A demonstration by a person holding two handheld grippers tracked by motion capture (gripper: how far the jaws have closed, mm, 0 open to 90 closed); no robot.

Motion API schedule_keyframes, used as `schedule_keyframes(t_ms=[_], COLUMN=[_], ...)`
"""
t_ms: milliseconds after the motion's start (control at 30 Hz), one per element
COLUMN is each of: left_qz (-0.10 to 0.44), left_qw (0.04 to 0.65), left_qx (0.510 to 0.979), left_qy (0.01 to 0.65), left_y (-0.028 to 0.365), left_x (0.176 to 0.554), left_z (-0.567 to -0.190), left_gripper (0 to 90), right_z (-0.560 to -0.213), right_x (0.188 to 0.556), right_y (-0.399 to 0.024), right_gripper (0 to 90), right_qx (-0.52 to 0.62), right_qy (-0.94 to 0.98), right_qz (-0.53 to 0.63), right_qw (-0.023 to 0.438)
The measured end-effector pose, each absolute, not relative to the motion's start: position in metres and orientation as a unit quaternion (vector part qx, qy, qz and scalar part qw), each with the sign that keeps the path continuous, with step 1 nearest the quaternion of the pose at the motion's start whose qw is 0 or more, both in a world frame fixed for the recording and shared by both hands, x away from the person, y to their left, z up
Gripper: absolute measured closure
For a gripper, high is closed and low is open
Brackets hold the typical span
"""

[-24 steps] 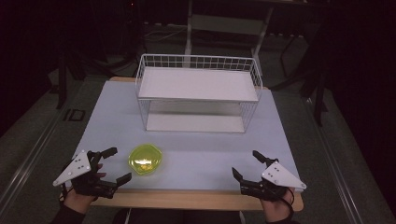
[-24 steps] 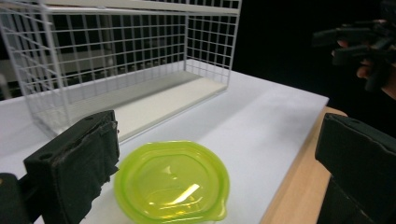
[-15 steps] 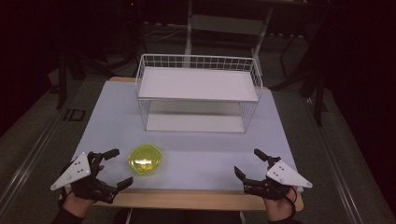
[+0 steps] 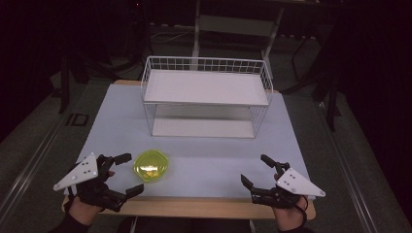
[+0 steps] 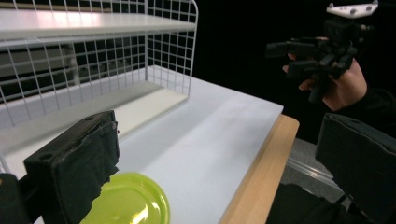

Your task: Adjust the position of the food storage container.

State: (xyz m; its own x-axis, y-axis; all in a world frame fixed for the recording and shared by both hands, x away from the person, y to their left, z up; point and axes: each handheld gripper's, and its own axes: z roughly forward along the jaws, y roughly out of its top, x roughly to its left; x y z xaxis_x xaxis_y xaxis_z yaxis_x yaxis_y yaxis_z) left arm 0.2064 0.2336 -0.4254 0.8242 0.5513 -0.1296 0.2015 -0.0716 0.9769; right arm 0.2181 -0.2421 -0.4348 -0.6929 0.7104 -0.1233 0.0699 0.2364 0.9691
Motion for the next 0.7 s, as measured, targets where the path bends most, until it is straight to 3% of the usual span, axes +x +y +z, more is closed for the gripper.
schedule_keyframes(t_ms=[200, 333, 567, 700], left_qz=[0.173, 0.189, 0.201, 0.197], left_qw=[0.609, 0.607, 0.579, 0.553], left_qx=[0.720, 0.711, 0.708, 0.720], left_qy=[0.285, 0.301, 0.351, 0.370], left_y=[0.242, 0.248, 0.259, 0.267], left_x=[0.226, 0.237, 0.252, 0.259], left_z=[-0.414, -0.414, -0.427, -0.440], left_gripper=[1.1, 11.2, 34.6, 55.1], right_z=[-0.435, -0.435, -0.436, -0.437], right_x=[0.218, 0.218, 0.219, 0.219], right_y=[-0.241, -0.241, -0.240, -0.240], right_gripper=[13.7, 13.7, 13.7, 13.8], right_qx=[0.266, 0.265, 0.264, 0.263], right_qy=[0.731, 0.731, 0.734, 0.737], right_qz=[0.562, 0.563, 0.562, 0.561], right_qw=[0.281, 0.281, 0.274, 0.271])
